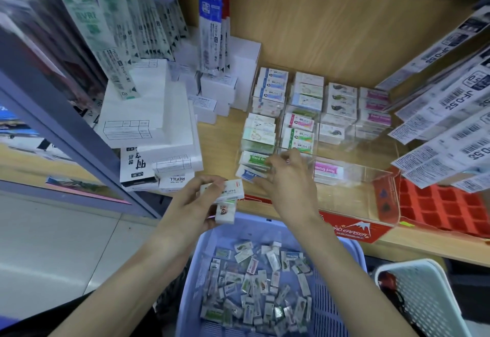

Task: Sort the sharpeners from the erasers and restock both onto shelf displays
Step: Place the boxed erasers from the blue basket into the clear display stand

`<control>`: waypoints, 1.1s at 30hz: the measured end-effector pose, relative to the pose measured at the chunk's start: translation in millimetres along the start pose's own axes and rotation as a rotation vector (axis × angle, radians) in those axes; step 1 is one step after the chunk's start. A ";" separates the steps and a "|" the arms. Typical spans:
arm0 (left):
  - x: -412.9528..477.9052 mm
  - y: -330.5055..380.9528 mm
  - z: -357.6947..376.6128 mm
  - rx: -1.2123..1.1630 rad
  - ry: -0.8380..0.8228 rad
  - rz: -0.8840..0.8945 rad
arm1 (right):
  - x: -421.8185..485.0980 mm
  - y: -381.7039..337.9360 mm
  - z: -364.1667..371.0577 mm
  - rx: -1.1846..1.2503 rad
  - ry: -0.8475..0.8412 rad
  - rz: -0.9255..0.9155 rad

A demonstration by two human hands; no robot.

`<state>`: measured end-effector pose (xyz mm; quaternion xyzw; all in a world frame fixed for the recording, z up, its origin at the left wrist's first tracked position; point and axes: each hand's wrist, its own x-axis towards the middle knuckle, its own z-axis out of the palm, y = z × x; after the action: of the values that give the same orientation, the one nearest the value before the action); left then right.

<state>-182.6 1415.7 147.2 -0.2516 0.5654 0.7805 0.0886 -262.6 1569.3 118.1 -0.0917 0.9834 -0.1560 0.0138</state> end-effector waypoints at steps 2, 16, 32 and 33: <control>-1.4 -0.2 1.5 0.014 -0.026 0.022 | -16.4 5.6 -8.4 0.345 0.077 0.005; -4.8 3.8 21.4 0.085 -0.211 0.030 | -66.5 -2.1 -35.3 1.166 -0.086 -0.021; 1.8 5.6 44.9 -0.043 -0.175 -0.049 | -74.6 2.7 -41.4 1.335 0.055 0.087; 0.8 4.1 45.2 -0.050 -0.209 -0.031 | -74.4 5.0 -42.8 1.355 0.070 0.092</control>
<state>-198.2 1456.0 160.8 -0.1797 0.5294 0.8148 0.1531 -192.7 1600.7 157.1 -0.0158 0.6714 -0.7397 0.0428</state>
